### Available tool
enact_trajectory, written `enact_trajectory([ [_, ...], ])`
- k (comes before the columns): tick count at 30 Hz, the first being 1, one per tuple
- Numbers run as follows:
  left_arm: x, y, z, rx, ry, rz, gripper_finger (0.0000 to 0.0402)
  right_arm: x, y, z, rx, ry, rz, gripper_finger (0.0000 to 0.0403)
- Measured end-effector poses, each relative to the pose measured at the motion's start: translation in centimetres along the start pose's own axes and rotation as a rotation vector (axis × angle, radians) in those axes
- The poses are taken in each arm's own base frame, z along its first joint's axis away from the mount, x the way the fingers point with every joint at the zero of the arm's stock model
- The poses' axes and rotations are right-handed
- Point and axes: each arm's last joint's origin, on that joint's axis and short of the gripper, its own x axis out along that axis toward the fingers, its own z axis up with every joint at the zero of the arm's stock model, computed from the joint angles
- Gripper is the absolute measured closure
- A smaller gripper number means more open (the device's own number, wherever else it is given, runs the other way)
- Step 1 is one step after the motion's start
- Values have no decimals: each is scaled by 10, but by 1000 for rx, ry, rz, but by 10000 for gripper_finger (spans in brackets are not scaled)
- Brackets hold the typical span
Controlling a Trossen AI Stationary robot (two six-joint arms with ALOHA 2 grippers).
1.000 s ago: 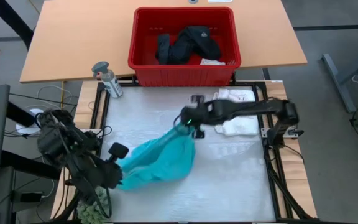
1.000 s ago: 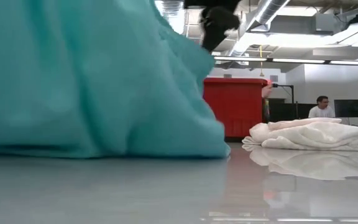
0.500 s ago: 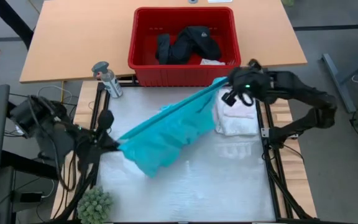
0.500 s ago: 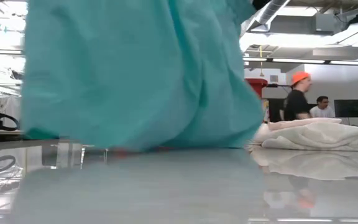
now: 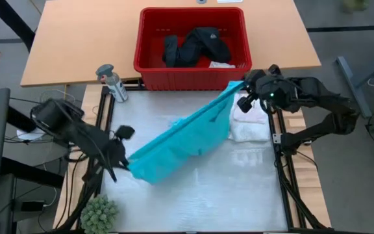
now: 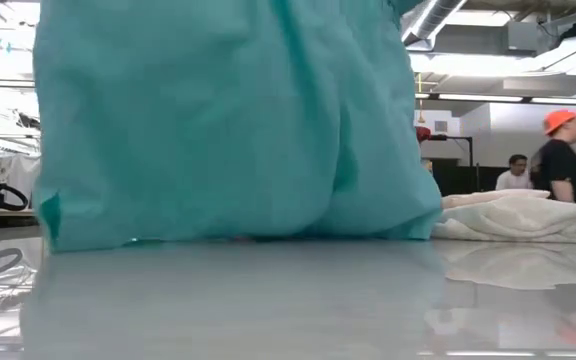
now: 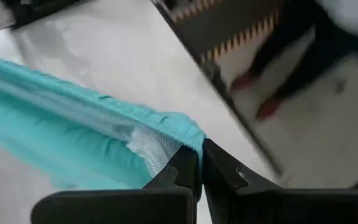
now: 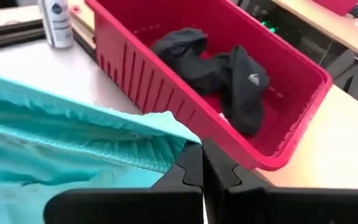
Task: Fold Laundry from Bin
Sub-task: Fold the light blue shorts
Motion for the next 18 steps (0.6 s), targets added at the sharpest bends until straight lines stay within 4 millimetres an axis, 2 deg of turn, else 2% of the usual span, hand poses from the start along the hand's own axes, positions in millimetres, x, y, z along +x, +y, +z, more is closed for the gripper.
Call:
enact_trajectory([
  [3,9,2,-5,157,64,9,401,9,8,1,-28,28,-16,387],
  [8,14,28,-25,196,165,198,401,37,17,0,-107,126,-130,387],
  [13,-4,64,-53,317,329,526,401,65,22,4,-208,180,-232,387],
  [18,-23,107,-72,524,686,729,401,75,15,18,-248,105,-316,387],
])
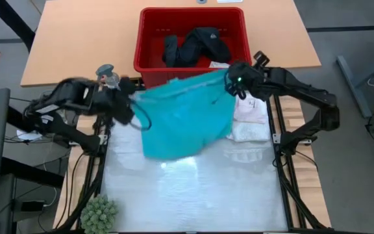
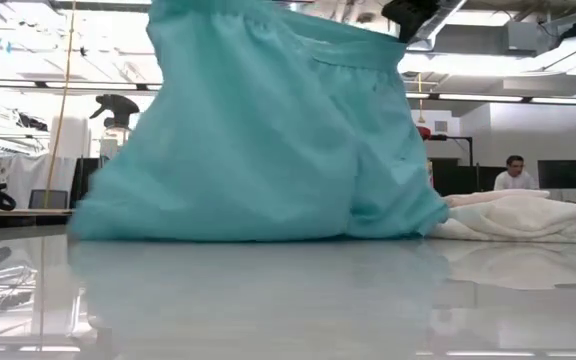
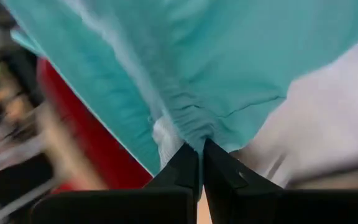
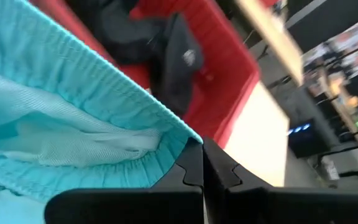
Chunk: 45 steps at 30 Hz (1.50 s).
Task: Fold Laundry from Bin
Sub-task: Fold the light blue shorts
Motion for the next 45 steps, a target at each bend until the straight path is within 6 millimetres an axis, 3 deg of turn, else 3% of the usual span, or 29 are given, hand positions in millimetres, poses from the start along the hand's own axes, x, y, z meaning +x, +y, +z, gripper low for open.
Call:
enact_trajectory([
  [4,9,14,-24,192,280,77,401,-6,-22,8,79,-85,-65,387],
  [9,12,22,-34,250,312,87,401,-28,-57,10,204,-148,-80,387],
  [12,7,17,-32,237,246,78,401,-46,-66,2,288,-157,14,387],
  [15,4,6,-19,250,44,-12,401,-60,-60,-12,339,-101,163,387],
  [20,14,-21,16,188,-192,-203,401,-80,-28,-37,328,110,379,387],
  [23,27,-54,40,177,-288,-435,401,-99,5,-45,300,151,573,387],
  [27,40,-104,65,264,-290,-654,401,-123,47,-61,257,295,733,387],
  [33,51,-160,89,353,-253,-732,401,-153,103,-87,139,436,786,387],
  [39,44,-176,112,289,-432,-718,401,-173,150,-106,-18,564,839,387],
  [45,33,-178,129,186,-591,-713,401,-181,156,-110,-51,580,902,356],
])
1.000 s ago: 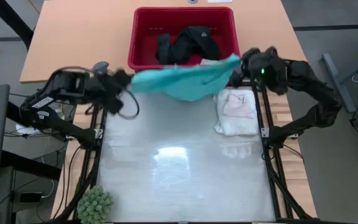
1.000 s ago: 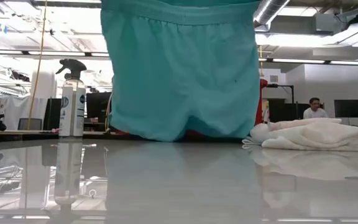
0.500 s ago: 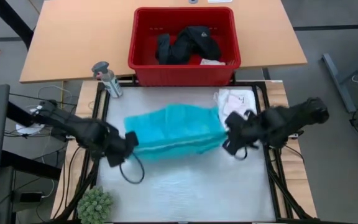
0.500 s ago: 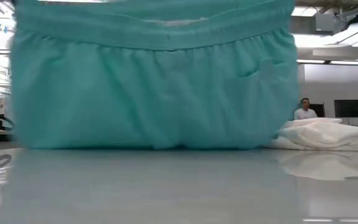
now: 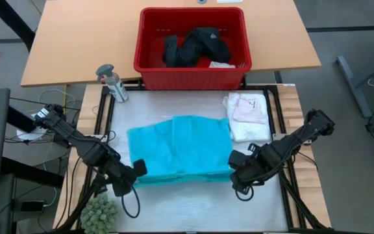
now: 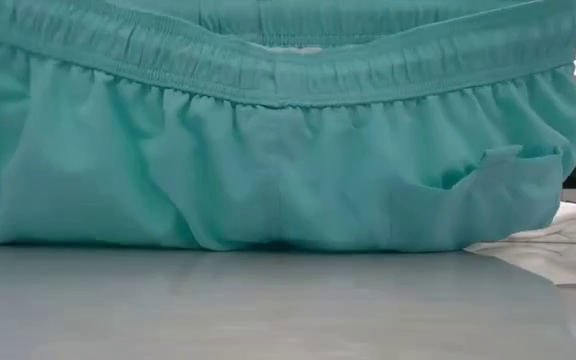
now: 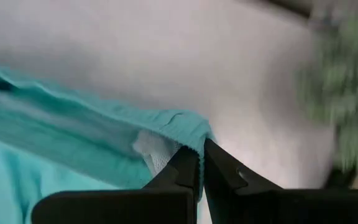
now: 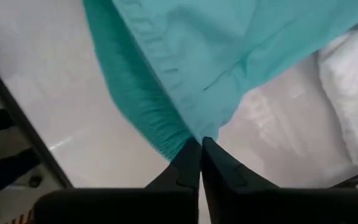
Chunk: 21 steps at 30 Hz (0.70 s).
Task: Fold Laundry from Bin
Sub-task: Fold the light blue shorts
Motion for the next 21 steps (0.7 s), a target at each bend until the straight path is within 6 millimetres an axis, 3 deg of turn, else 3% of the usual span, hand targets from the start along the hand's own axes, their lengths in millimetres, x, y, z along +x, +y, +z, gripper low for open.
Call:
enact_trajectory([
  [10,-6,15,32,-166,-348,131,394,-5,24,-14,-67,-41,165,327],
  [16,-6,13,32,-183,-366,67,369,-5,28,-9,-76,-105,188,279],
  [21,-5,13,27,-222,-319,55,334,3,30,12,-74,-267,159,215],
])
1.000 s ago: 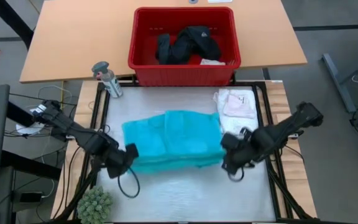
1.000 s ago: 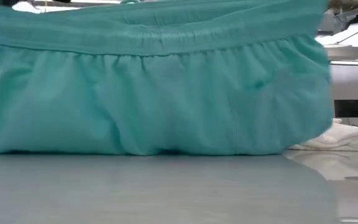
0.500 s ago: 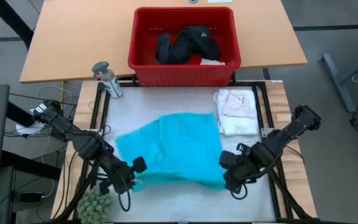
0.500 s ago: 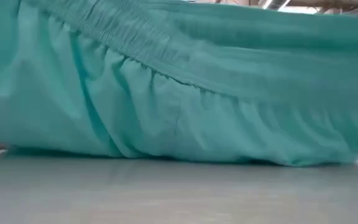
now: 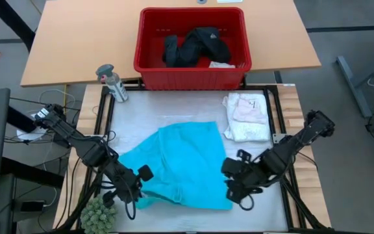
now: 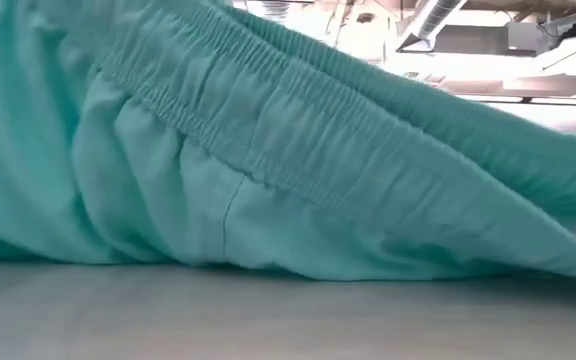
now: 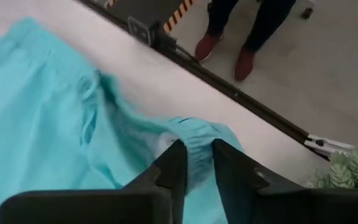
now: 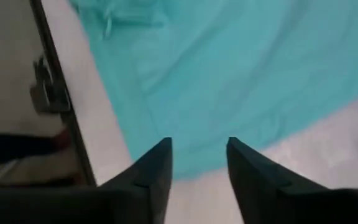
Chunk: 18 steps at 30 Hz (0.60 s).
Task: Fold Laundry from Bin
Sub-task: Fold the light blue shorts
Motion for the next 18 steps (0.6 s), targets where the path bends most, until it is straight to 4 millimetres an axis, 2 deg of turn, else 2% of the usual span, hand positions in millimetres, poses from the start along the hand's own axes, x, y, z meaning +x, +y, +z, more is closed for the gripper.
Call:
enact_trajectory([
  [3,-1,3,-1,-51,3,-1,305,25,7,7,-59,-7,-40,187],
  [5,-1,3,-1,-74,1,0,284,49,11,9,-120,19,-79,176],
  [7,-1,3,-1,-87,-4,-4,263,70,15,10,-162,33,-119,172],
  [10,0,2,-1,-119,-2,-6,233,91,19,13,-207,37,-135,172],
  [14,4,6,-8,-259,46,180,218,107,17,16,-141,86,-140,179],
  [18,23,9,-28,-533,64,346,219,108,12,9,97,115,-226,181],
])
